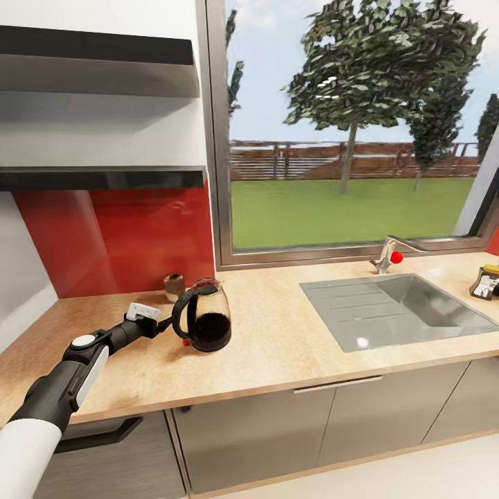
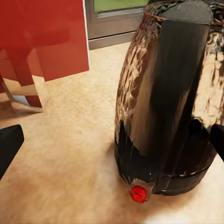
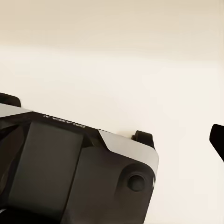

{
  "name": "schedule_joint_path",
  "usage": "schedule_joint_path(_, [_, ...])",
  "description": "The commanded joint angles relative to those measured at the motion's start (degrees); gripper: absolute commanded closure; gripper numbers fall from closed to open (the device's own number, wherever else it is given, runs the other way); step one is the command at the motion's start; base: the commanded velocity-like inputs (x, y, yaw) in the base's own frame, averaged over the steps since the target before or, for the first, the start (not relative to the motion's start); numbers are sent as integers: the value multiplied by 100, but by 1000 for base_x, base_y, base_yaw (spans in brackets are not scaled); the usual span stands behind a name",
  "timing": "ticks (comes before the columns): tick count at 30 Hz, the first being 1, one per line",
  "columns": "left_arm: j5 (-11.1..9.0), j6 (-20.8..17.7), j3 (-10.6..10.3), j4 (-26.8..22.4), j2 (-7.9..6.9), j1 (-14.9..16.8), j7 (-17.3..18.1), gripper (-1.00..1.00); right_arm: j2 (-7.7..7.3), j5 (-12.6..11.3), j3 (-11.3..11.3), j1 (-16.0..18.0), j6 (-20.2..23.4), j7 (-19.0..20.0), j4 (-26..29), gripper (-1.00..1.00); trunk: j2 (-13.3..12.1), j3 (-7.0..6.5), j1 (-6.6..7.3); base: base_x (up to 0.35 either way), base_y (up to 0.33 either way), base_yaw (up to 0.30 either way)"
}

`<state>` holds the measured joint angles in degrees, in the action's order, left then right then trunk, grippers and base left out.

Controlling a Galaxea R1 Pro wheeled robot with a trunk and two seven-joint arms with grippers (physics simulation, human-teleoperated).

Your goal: Set up a coffee station on the kitchen countertop: keep the coffee maker on the countertop, move the bottle of coffee from the kitchen shelf to the counter next to the coffee maker, place a paper coffee filter on top of the coffee maker, put the saucer next to the coffee maker with the coffee cup on the saucer, and place the electric kettle next to the coffee maker.

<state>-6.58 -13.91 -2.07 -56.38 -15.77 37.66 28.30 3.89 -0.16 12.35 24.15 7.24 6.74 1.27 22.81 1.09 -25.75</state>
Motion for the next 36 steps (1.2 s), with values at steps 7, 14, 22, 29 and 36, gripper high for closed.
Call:
schedule_joint_path(7, [-63, -51, -12, -3, -5, 4, 0, -100, 3, -1, 30, 2, 32, 12, 7, -100, 12, 12, -4, 60, -37, 0])
schedule_joint_path(14, [-63, -51, -11, -4, -5, 4, 0, -100, 3, -1, 31, 2, 32, 12, 7, -100, 12, 12, -4, 127, -77, 0])
schedule_joint_path(22, [-63, -58, -13, 3, -5, 4, 0, -100, 6, -1, 35, 2, 32, 12, 7, -100, 12, 12, -4, 103, -50, 0])
schedule_joint_path(29, [-63, -51, -11, 4, -5, 4, 0, -100, 6, -1, 35, 2, 32, 12, 7, -100, 12, 12, -4, 64, -34, 0])
schedule_joint_path(36, [-62, -51, -12, 10, -5, 0, 4, 100, 6, -1, 39, 2, 32, 12, 5, -100, 12, 12, -4, 2, -1, 0])
